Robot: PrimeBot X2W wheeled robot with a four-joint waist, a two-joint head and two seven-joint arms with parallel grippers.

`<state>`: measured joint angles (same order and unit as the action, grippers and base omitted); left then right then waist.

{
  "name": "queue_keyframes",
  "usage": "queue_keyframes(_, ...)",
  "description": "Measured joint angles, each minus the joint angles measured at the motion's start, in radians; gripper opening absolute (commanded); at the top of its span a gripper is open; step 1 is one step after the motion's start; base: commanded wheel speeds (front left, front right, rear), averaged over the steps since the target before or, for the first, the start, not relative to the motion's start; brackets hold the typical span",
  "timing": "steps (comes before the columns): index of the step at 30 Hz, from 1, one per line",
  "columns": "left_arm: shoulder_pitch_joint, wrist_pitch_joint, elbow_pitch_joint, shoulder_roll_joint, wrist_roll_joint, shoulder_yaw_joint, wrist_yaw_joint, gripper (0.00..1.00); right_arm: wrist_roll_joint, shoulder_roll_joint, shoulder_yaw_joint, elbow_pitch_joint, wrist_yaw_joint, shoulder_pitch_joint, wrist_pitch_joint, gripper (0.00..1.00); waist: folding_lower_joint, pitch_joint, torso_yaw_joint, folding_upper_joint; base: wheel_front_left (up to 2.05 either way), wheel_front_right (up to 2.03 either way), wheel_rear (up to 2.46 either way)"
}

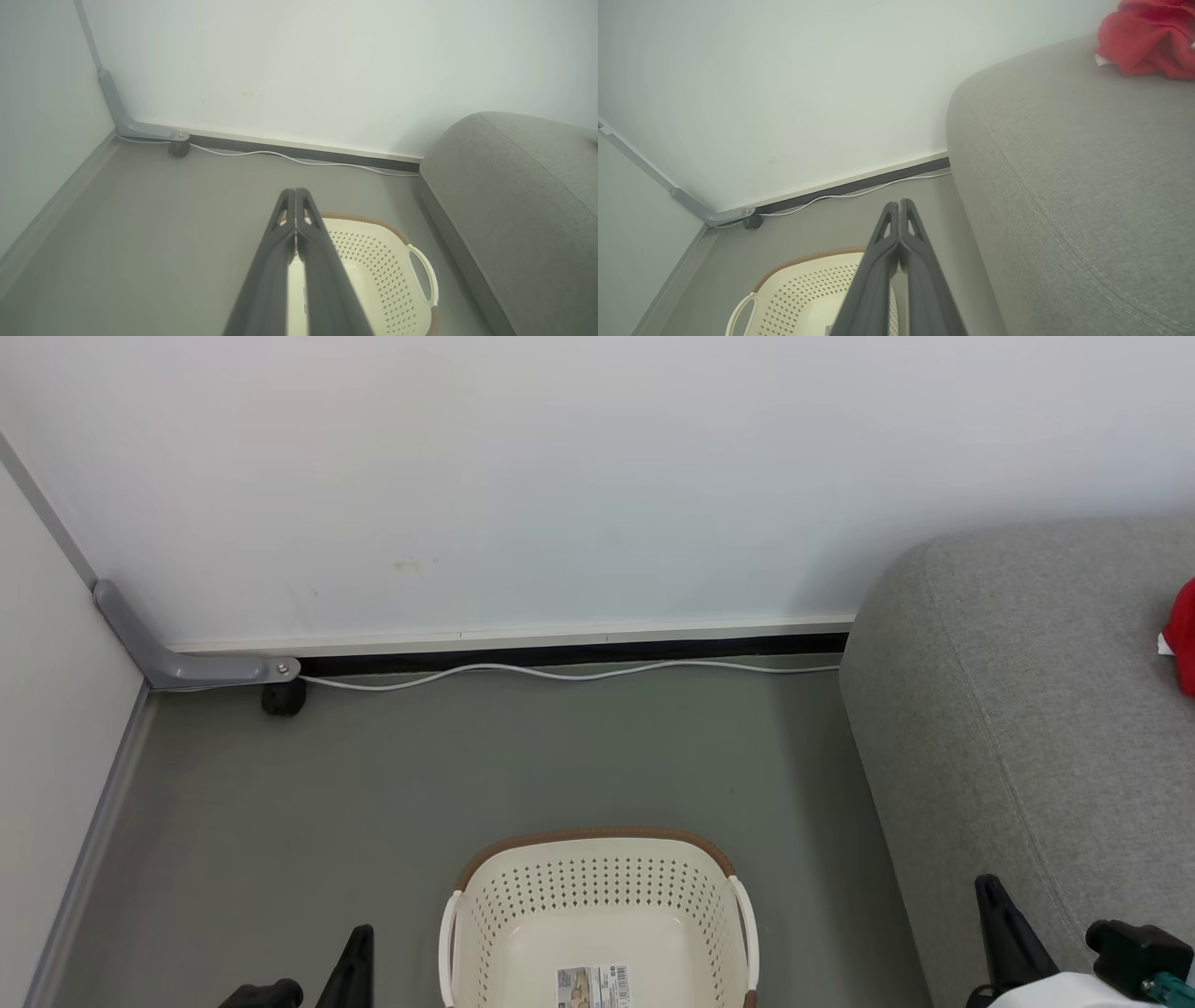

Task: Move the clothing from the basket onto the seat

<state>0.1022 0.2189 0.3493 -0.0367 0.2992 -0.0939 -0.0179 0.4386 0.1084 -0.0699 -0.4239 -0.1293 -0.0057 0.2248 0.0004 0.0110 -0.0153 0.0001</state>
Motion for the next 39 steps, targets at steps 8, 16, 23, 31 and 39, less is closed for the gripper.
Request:
queue_keyframes(8,-0.004,-0.021,-0.005,0.0,0.086,0.012,-0.009,0.0,0.079,-0.004,0.014,0.015,0.0,-0.001,-0.022,0.0,0.0,-0.001,0.001,0.0,0.0,0.0,0.0)
queue_keyframes(16,-0.008,-0.044,-0.012,0.0,0.18,0.023,-0.017,0.0,0.16,-0.008,0.029,0.022,0.0,-0.005,-0.041,0.0,-0.0001,-0.002,0.002,0.0,0.0,0.0,0.0)
queue_keyframes(23,-0.013,-0.065,-0.015,0.0,0.26,0.034,-0.018,0.0,0.234,-0.013,0.038,0.029,0.0,-0.005,-0.062,0.0,-0.0002,-0.003,0.003,0.0,0.0,0.0,0.0)
queue_keyframes(31,-0.03,-0.087,-0.019,0.0,0.346,0.046,-0.026,0.0,0.312,-0.016,0.057,0.039,0.0,-0.006,-0.092,0.0,-0.0002,-0.004,0.004,0.0,0.0,0.0,0.0)
queue_keyframes(39,-0.036,-0.111,-0.024,0.0,0.442,0.057,-0.035,0.0,0.393,-0.021,0.067,0.052,0.0,-0.012,-0.113,0.0,-0.0002,-0.005,0.005,0.0,0.0,0.0,0.0)
